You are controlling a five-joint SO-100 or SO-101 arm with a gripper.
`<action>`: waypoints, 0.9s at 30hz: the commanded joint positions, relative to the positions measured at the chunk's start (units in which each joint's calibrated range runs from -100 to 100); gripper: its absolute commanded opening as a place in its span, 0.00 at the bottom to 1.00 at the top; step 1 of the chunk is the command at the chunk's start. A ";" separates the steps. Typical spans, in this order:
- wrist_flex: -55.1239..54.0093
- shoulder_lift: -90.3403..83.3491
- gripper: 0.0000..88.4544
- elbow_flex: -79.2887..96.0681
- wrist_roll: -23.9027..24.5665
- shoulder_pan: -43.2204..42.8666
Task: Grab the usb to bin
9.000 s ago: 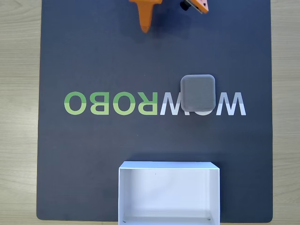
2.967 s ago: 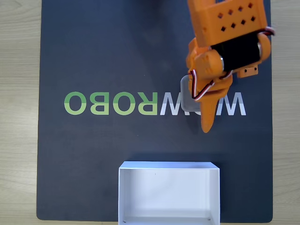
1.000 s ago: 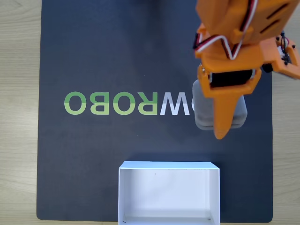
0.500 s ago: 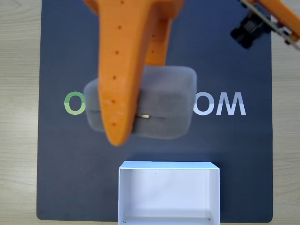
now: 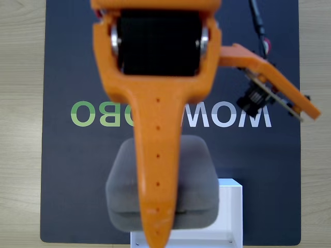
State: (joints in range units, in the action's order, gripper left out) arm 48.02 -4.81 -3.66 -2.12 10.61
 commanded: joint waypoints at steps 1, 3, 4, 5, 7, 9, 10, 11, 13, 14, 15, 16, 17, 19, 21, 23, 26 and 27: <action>-3.80 7.31 0.01 -8.17 -0.24 -0.26; -4.24 13.08 0.01 -12.06 -0.09 -0.51; -4.24 16.30 0.01 -14.14 -0.03 -0.59; -4.15 19.52 0.01 -16.12 -0.03 -0.76; -3.98 26.13 0.01 -19.65 -0.19 -1.27; -3.71 32.32 0.01 -23.08 -0.45 -1.43; -3.71 35.29 0.01 -24.89 -0.45 -1.52; -3.45 37.83 0.01 -26.69 -0.45 -1.86; -3.19 42.41 0.01 -30.03 -0.56 -2.45; -3.19 44.36 0.01 -31.39 -0.56 -2.61; -3.19 45.97 0.01 -32.65 -0.56 -2.95; -3.10 47.41 0.01 -34.01 -0.56 -3.46; -2.23 48.52 0.01 -35.27 -0.56 -3.88; 1.44 50.47 0.01 -37.89 -0.61 -4.38; 6.33 51.91 0.01 -40.33 -0.61 -5.31; 11.13 52.92 0.01 -42.05 -0.61 -5.90; 15.49 54.11 0.01 -43.31 -0.61 -6.15; 15.84 54.45 0.01 -43.31 -0.56 -6.06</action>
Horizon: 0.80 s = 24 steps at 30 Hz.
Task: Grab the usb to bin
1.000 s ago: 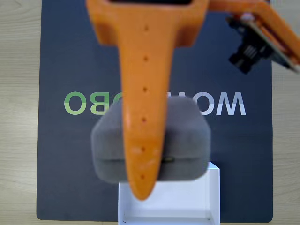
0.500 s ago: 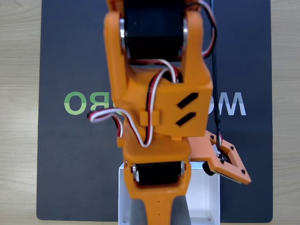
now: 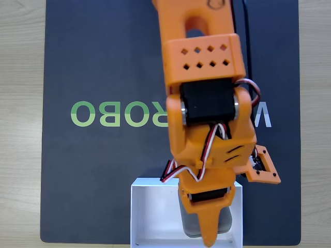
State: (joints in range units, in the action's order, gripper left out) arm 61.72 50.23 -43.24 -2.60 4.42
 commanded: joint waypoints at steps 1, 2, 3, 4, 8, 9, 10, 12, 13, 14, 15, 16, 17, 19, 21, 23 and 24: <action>2.31 -0.34 0.01 -3.64 -0.09 0.38; 2.22 0.00 0.01 -3.64 -0.09 0.55; 1.87 0.26 0.01 -3.64 -0.09 0.71; 1.79 0.43 0.01 -3.64 -0.03 0.88; -1.10 0.26 0.01 -3.64 -0.03 1.56; -2.23 0.17 0.01 -3.64 -0.03 1.81; -3.28 0.09 0.01 -3.64 -0.03 1.98; -5.20 0.09 0.01 -3.37 -0.03 1.98; -6.07 0.17 0.02 -3.28 -0.03 1.98; -7.12 0.17 0.02 -3.10 -0.03 1.98; -7.73 0.17 0.02 -2.83 -0.09 2.06; -7.82 0.17 0.02 -2.74 -0.09 2.06; -7.82 0.17 0.02 -2.74 -0.09 2.06; -7.82 0.17 0.02 -2.74 -0.09 2.06; -7.90 0.17 0.02 -2.74 -0.09 2.06; -7.99 0.17 0.02 -2.74 -0.09 2.06; -7.99 0.17 0.02 -2.74 -0.09 2.06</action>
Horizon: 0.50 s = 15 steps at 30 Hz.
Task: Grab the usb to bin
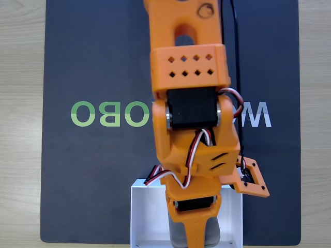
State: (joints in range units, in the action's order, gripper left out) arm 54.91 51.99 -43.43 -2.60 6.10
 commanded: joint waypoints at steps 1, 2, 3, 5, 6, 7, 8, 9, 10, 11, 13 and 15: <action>-1.18 -1.59 0.02 -2.55 -0.09 0.38; -1.18 -1.59 0.02 -2.55 -0.09 0.38; -1.27 -1.59 0.02 -2.55 -0.09 0.38; -1.27 -1.59 0.02 -2.55 -0.09 0.38; -1.27 -1.59 0.02 -2.55 -0.09 0.38; -1.44 -1.59 0.02 -2.55 -0.09 0.38; -1.53 -1.67 0.03 -2.55 -0.09 0.46; -1.53 -1.67 0.05 -2.55 -0.09 0.63; -1.53 -1.67 0.08 -2.55 -0.09 0.80; -1.53 -1.67 0.11 -2.46 -0.09 0.80; -1.44 -1.67 0.19 -2.46 -0.09 0.80; -1.36 -1.67 0.25 -2.46 -0.09 0.80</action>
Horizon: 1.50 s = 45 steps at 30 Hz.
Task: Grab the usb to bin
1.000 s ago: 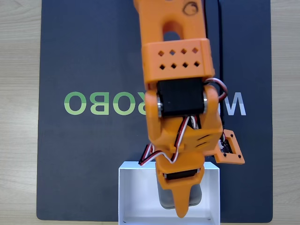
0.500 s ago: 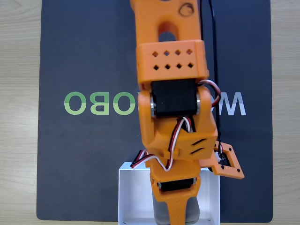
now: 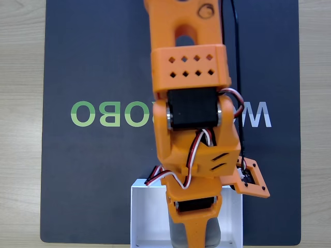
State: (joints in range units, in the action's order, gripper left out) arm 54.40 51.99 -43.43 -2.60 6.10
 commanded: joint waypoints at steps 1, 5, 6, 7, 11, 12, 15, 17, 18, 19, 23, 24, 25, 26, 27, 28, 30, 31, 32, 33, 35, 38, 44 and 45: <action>-0.75 -1.59 0.28 -2.46 -0.09 0.80; -0.75 -1.59 0.37 -2.46 -0.09 0.89; -0.75 -1.59 0.40 -2.46 -0.03 0.89; -0.75 -1.59 0.42 -2.46 -0.03 0.89; -0.84 -1.59 0.54 -2.46 0.07 0.89; -0.84 -1.59 0.56 -2.46 0.07 0.89; -0.84 -1.59 0.62 -2.46 0.12 0.89; -0.84 -1.59 0.63 -2.46 0.12 0.89; -0.84 -1.59 0.64 -2.46 0.12 0.80; -0.93 -1.67 0.64 -2.46 0.18 0.80; -1.36 -1.76 0.64 -2.55 0.28 0.80; -1.36 -1.84 0.64 -2.55 0.23 0.80; -1.36 -1.93 0.64 -2.55 0.28 0.80; -1.36 -2.43 0.64 -2.55 0.33 0.80; -1.36 -3.11 0.63 -2.46 0.39 0.80; -1.36 -4.04 0.63 -2.46 0.39 0.80; -0.49 -7.01 0.63 -2.37 0.39 0.38; 0.12 -9.13 0.62 -2.01 0.39 0.13; 0.91 -11.51 0.61 -0.93 0.44 0.04; 1.61 -14.22 0.59 0.52 0.44 -0.12; 2.65 -19.73 0.50 4.40 0.44 -0.71; 2.74 -28.55 0.32 12.26 0.44 -0.63; 2.22 -45.67 0.00 25.09 0.39 1.22; 2.22 -48.30 0.02 26.44 0.18 1.31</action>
State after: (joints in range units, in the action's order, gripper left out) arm 56.98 13.60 -19.66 -2.28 6.72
